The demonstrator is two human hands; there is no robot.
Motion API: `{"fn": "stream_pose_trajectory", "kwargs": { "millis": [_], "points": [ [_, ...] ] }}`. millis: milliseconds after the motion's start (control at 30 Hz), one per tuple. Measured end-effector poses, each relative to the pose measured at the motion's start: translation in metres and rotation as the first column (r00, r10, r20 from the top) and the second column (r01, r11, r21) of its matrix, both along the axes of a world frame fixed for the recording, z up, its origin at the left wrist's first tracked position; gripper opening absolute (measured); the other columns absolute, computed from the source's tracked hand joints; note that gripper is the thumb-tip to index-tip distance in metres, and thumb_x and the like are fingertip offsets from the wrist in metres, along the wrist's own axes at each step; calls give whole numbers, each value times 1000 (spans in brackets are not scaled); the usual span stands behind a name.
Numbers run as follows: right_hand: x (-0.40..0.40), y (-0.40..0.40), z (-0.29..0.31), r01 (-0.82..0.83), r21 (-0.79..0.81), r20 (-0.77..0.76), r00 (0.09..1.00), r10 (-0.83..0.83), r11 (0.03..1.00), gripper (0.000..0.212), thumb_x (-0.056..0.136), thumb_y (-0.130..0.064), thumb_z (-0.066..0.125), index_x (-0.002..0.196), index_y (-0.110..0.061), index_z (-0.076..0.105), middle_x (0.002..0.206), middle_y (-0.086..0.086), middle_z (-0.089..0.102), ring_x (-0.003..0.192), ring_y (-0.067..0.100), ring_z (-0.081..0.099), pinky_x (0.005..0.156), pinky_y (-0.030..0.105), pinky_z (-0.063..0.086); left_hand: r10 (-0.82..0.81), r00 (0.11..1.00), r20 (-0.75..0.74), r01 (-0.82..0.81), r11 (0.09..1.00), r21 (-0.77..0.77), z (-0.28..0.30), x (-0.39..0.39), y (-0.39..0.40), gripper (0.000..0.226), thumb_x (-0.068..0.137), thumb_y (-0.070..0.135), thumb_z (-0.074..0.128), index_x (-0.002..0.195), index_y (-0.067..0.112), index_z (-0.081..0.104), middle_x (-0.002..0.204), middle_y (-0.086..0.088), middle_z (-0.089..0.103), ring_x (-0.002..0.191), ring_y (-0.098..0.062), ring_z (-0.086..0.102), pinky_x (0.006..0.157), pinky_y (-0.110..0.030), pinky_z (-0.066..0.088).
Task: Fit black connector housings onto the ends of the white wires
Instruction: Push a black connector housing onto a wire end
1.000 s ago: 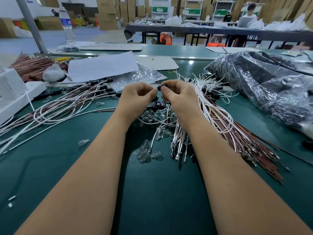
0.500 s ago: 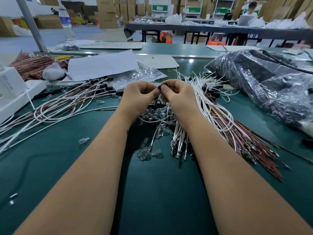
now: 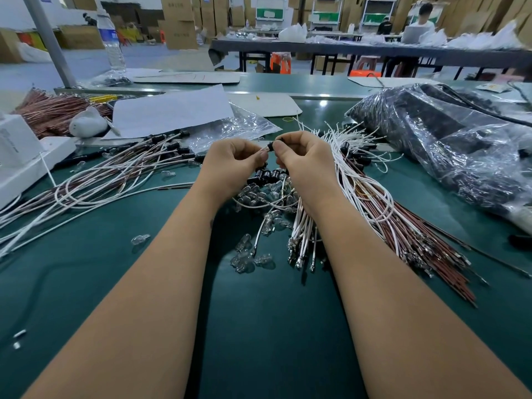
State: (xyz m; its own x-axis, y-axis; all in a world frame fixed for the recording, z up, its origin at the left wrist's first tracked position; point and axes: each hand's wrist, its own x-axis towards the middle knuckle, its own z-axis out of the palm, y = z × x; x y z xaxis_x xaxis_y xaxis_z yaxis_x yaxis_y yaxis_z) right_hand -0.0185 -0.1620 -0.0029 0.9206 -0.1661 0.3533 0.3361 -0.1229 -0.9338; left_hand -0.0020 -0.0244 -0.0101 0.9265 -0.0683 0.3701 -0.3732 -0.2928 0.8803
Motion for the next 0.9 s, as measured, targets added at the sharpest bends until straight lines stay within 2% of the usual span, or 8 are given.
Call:
{"fn": "stream_pose_trajectory", "kwargs": {
  "millis": [167, 333, 467, 633, 700, 833, 900],
  "points": [
    [1, 0, -1, 12, -6, 15, 1000, -12, 1000, 15, 90, -8, 65, 82, -19, 62, 76, 0, 64, 69, 11, 58, 74, 28, 53, -6, 1000, -6, 7, 1000, 25, 0, 2, 4, 11, 88, 20, 70, 77, 24, 70, 71, 8, 70, 71, -7, 63, 76, -22, 53],
    [4, -2, -2, 31, -5, 27, 999, -31, 1000, 15, 90, -7, 64, 82, -20, 62, 78, 1, 65, 70, 10, 58, 72, 26, 53, -14, 1000, -4, 14, 999, 38, 0, 3, 7, 13, 87, 19, 71, 75, 24, 70, 65, 11, 69, 64, -1, 60, 67, -13, 50],
    [4, -1, -3, 21, -33, 50, 999, -19, 999, 15, 84, -6, 72, 81, -19, 65, 76, -1, 66, 69, 9, 61, 72, 24, 55, 7, 1000, 9, -7, 998, 57, -5, 4, 9, 12, 88, 19, 70, 77, 23, 69, 72, 4, 69, 66, -6, 59, 66, -17, 48],
    [0, 1, 0, -52, -10, 86, 995, 52, 999, 19, 73, 1, 79, 82, -12, 69, 73, 4, 65, 66, 10, 60, 70, 25, 55, 17, 994, 110, -27, 996, 85, -3, 4, 8, 8, 89, 15, 68, 84, 21, 66, 77, 9, 65, 68, 9, 57, 69, -8, 45],
    [-2, 3, 1, -86, -3, 94, 992, 86, 996, 21, 71, 4, 79, 83, -10, 70, 75, 9, 64, 68, 13, 60, 70, 25, 56, 6, 993, 116, -15, 997, 80, -2, 4, 7, 13, 89, 13, 67, 84, 25, 65, 78, 10, 64, 70, 10, 57, 73, -12, 47],
    [-4, 5, 2, -129, 7, 104, 986, 128, 992, 22, 71, 9, 78, 85, -6, 70, 74, 11, 62, 66, 12, 60, 67, 21, 53, -17, 997, 79, 13, 999, 50, -1, 1, 5, 17, 89, 4, 62, 91, 19, 68, 89, -2, 69, 84, -7, 62, 90, -32, 51],
    [-4, 5, 3, -132, 12, 107, 986, 130, 991, 22, 71, 9, 78, 84, -7, 70, 74, 11, 61, 67, 13, 58, 68, 22, 54, -21, 997, 71, 18, 999, 37, 0, 0, 4, 16, 89, 2, 62, 94, 15, 68, 94, -8, 70, 88, -11, 62, 93, -37, 51]
  ]
}}
